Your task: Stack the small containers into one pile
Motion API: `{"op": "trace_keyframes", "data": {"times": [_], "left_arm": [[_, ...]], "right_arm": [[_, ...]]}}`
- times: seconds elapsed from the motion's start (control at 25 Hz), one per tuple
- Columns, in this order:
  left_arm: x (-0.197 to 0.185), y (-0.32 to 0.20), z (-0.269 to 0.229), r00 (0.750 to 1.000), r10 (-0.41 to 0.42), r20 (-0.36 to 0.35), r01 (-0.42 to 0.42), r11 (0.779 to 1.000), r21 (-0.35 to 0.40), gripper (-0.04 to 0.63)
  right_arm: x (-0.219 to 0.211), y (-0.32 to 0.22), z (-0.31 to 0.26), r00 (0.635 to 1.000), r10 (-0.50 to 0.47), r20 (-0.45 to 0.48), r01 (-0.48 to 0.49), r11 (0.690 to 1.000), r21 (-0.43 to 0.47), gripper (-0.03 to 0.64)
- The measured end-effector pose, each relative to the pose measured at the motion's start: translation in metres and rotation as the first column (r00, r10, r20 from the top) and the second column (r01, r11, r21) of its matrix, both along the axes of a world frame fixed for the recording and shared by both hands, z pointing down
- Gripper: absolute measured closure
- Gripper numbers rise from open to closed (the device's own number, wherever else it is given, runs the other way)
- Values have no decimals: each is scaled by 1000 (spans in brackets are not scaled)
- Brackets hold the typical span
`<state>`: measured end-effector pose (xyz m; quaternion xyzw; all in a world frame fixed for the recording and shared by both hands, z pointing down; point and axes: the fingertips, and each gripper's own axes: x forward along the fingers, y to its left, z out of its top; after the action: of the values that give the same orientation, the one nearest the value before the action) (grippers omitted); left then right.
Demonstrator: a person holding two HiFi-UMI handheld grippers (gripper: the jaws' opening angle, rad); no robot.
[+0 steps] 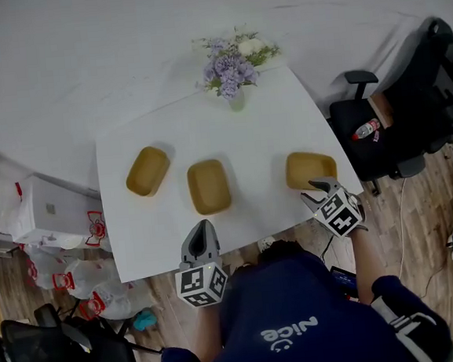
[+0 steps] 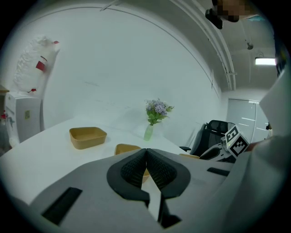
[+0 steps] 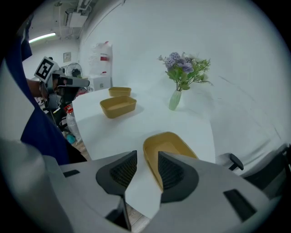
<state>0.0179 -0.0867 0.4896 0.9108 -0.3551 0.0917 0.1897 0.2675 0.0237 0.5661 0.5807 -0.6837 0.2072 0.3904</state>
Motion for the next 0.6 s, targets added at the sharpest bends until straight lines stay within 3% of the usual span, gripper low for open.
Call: {"op": "trace_keyframes", "data": {"times": [0.2,0.6], "left_arm": [[1,-3,6,999,-31,18,32,999,-11,575],[7,-3,14,997,-72,37,73,997,-25,575]], "right_arm": [[7,0,23,992,-116,-44,109,986,-128,469],[14,-4,51,962,-266,-54,244,935,-258,471]]}}
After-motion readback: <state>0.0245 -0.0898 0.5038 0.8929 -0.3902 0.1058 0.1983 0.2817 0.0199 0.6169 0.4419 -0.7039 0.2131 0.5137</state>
